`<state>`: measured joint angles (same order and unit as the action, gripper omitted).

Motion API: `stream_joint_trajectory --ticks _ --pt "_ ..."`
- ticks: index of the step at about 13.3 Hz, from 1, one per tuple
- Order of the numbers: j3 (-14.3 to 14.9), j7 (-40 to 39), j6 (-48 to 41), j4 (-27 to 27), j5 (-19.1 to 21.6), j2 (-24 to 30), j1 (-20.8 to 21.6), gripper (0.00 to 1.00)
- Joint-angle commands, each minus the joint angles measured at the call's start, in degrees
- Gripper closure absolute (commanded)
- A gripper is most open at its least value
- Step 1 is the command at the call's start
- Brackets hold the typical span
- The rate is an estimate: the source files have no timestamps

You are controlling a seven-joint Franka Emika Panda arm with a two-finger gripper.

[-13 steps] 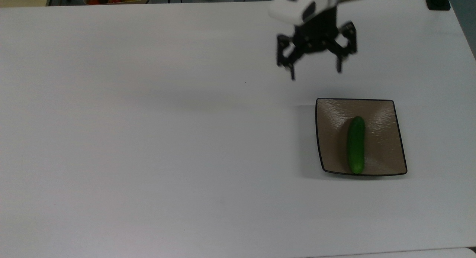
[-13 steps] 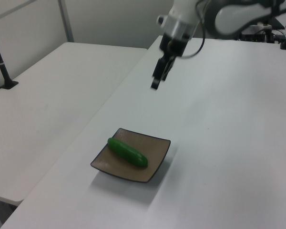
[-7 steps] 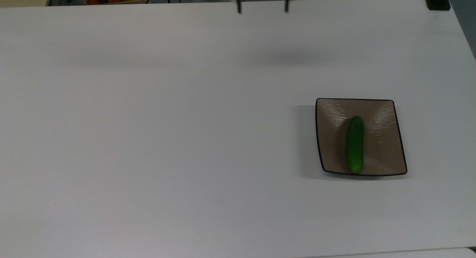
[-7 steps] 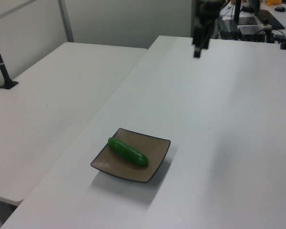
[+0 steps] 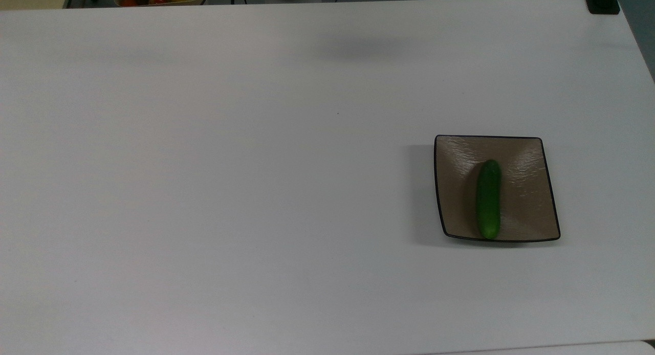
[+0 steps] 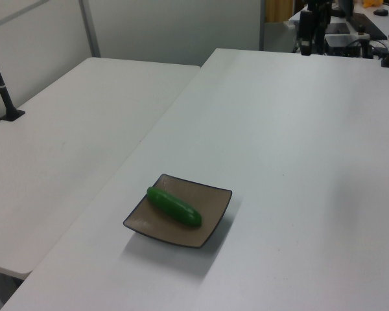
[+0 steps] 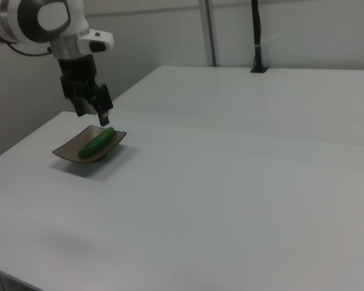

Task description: Cucumber placed on a ceramic plate

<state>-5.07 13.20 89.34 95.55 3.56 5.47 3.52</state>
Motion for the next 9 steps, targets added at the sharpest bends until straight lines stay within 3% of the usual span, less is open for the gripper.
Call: stream_joint_trajectory --ticks 1,6,9 --pt "-0.03 -5.98 3.63 5.43 -0.4 2.88 -1.41 0.0" --pt "2.33 -15.81 12.59 5.35 0.13 0.95 -2.03 0.0" --pt "3.67 -17.24 14.19 5.08 1.01 0.68 -2.03 0.0"
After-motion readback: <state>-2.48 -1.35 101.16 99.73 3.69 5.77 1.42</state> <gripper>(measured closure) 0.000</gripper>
